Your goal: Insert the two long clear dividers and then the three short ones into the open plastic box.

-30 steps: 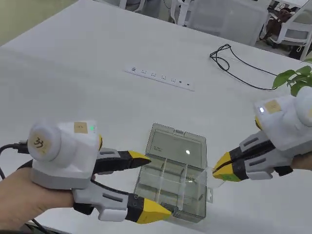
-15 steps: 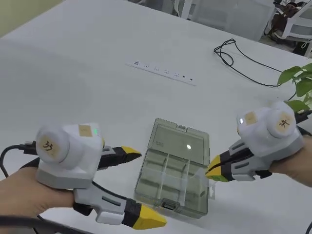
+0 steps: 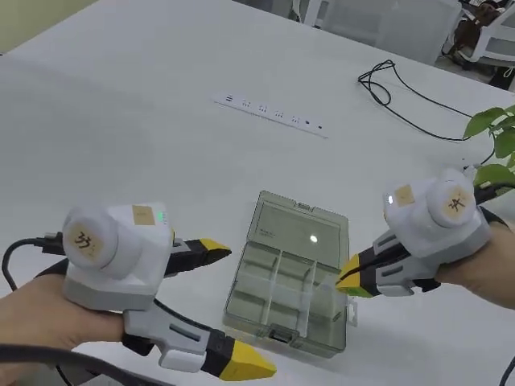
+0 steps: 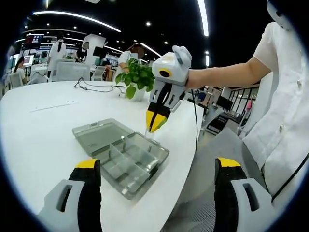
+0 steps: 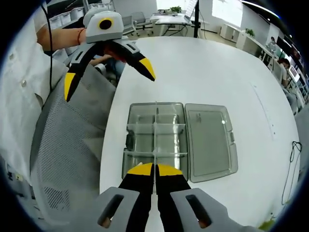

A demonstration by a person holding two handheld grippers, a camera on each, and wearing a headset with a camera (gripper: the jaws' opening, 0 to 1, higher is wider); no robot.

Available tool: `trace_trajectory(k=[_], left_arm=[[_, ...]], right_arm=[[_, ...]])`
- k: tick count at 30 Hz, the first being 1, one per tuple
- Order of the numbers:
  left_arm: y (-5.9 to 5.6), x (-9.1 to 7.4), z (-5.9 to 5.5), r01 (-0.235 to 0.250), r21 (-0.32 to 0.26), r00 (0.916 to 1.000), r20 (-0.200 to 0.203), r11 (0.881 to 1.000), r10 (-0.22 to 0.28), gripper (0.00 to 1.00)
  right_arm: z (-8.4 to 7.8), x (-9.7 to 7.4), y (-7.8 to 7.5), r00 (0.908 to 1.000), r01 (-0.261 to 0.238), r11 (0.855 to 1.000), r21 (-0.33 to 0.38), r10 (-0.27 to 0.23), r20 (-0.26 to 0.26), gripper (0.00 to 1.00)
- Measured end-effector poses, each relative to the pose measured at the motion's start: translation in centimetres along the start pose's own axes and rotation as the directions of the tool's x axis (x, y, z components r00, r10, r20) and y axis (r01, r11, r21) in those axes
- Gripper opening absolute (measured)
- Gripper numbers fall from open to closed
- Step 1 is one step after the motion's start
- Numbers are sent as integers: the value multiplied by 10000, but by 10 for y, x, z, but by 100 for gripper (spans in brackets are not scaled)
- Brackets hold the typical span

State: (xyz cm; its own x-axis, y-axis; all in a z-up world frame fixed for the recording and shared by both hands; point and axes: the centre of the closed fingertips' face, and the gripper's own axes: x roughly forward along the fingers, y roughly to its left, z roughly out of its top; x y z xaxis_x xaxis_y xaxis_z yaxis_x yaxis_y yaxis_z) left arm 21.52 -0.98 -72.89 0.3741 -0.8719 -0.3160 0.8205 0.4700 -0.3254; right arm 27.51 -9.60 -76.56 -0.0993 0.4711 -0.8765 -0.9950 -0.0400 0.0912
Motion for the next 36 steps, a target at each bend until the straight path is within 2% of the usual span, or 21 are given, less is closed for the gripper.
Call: trace_trajectory(k=[36], left_arm=[[-4, 2, 3, 126, -104, 9998, 152, 9999, -124, 98]], right_arm=[[-4, 0, 3, 9995, 68, 9997, -230, -75, -297, 2]])
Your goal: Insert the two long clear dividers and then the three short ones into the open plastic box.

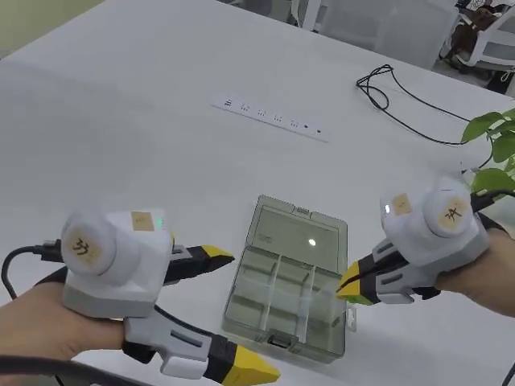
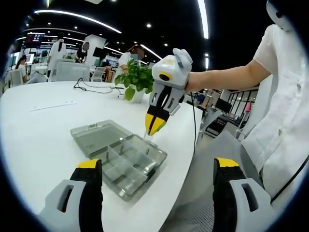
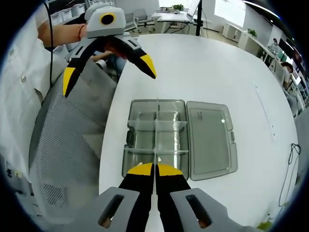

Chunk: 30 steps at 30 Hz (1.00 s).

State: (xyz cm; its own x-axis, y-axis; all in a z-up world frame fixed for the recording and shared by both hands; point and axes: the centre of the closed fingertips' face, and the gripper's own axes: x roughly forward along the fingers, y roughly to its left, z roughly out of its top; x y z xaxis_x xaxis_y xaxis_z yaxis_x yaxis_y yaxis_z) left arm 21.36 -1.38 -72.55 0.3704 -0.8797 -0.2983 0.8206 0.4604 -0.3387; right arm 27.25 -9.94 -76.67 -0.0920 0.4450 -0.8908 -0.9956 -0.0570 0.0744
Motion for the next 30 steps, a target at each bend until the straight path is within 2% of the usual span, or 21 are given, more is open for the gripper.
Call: trace_trajectory(k=[5, 16, 30], left_arm=[[0, 0, 0, 24, 4, 10000, -15, 10000, -24, 97], [-1, 0, -2, 27, -53, 10000, -44, 10000, -28, 96], [-1, 0, -3, 24, -71, 10000, -46, 10000, -24, 96]], right_arm=[[-3, 1, 1, 9998, 17, 9999, -151, -20, -187, 2], [1, -1, 0, 10000, 83, 9999, -84, -83, -13, 2], [-1, 6, 0, 9995, -19, 9999, -132, 15, -322, 2]])
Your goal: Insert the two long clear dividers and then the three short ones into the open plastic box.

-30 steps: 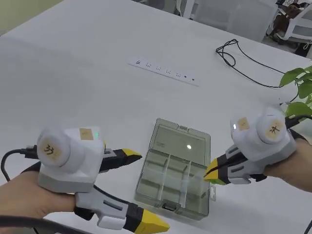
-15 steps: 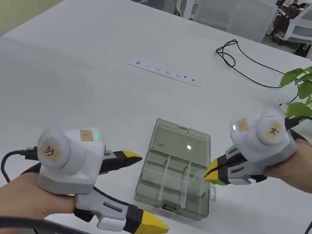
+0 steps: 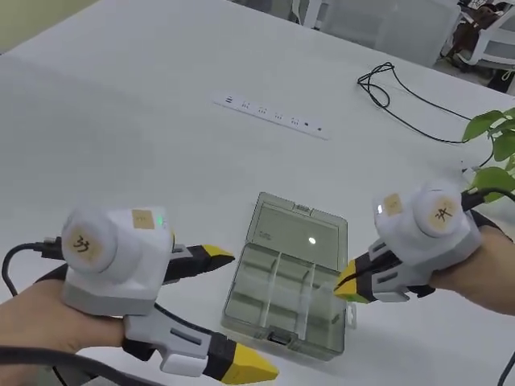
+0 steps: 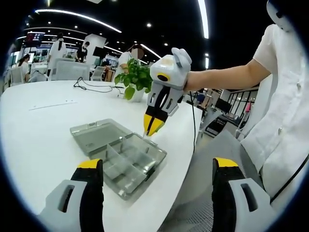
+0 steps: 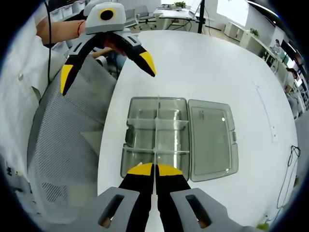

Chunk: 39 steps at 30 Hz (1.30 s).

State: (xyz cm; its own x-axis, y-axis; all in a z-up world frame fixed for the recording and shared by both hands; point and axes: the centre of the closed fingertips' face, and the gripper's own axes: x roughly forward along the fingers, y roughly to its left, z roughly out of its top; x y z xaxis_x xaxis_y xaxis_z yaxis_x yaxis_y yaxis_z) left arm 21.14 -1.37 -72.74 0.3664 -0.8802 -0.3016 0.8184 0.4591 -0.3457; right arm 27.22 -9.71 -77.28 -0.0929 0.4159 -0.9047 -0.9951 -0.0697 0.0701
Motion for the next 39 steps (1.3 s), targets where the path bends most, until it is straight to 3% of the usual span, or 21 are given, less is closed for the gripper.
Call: trace_trajectory(k=[10, 39], left_arm=[[0, -1, 0, -29, 11, 10000, 30, 10000, 29, 96], [0, -3, -1, -67, 0, 10000, 9, 10000, 67, 95]], right_arm=[[-2, 3, -1, 9999, -59, 10000, 7, 59, -132, 2], [-9, 21, 1, 9985, -265, 9995, 187, 256, 481, 2]])
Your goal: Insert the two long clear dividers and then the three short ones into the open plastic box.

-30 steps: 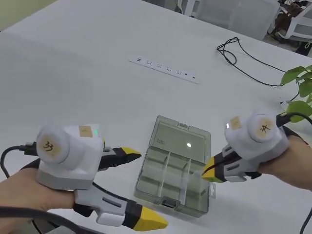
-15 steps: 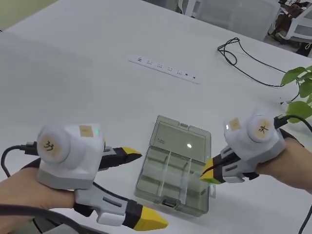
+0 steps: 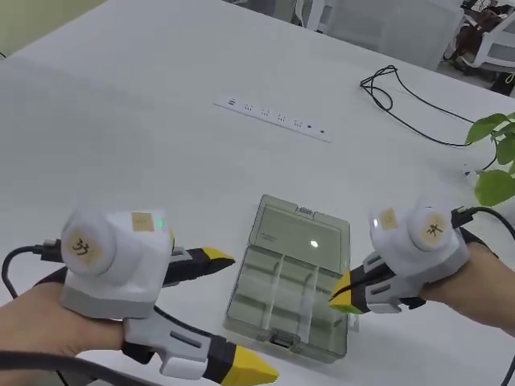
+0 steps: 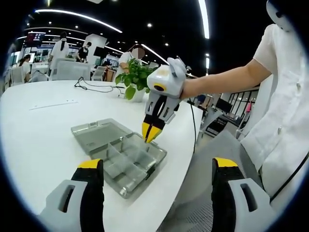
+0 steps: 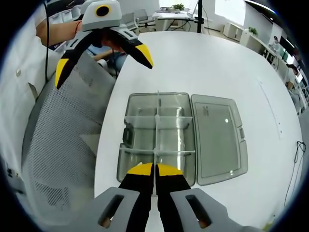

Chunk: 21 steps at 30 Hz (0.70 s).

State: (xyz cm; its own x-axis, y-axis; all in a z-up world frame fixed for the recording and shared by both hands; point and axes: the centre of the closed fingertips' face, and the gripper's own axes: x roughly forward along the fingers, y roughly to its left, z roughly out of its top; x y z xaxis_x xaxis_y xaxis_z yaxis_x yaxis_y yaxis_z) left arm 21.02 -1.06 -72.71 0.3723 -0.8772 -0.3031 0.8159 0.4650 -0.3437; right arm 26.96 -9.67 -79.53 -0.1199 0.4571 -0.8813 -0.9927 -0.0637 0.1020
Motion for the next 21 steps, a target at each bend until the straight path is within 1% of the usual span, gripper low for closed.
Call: trace_trajectory(k=[6, 10, 17, 21], left_arm=[[0, 0, -1, 8, -20, 10000, -32, 10000, -8, 95], [0, 0, -1, 16, -1, 10000, -59, 10000, -16, 95], [0, 1, -2, 19, -22, 10000, -73, 10000, -19, 95], [0, 2, -1, 22, -20, 10000, -61, 10000, -23, 95]], right_arm=[[-1, 4, 0, 9999, -2, 10000, -79, 3, 133, 3], [-3, 9, 0, 10000, 32, 9998, -184, -31, 36, 3], [-4, 10, 0, 9999, 79, 9998, -205, -81, -83, 3], [-5, 14, 0, 9993, 173, 9992, -362, -185, -320, 2]])
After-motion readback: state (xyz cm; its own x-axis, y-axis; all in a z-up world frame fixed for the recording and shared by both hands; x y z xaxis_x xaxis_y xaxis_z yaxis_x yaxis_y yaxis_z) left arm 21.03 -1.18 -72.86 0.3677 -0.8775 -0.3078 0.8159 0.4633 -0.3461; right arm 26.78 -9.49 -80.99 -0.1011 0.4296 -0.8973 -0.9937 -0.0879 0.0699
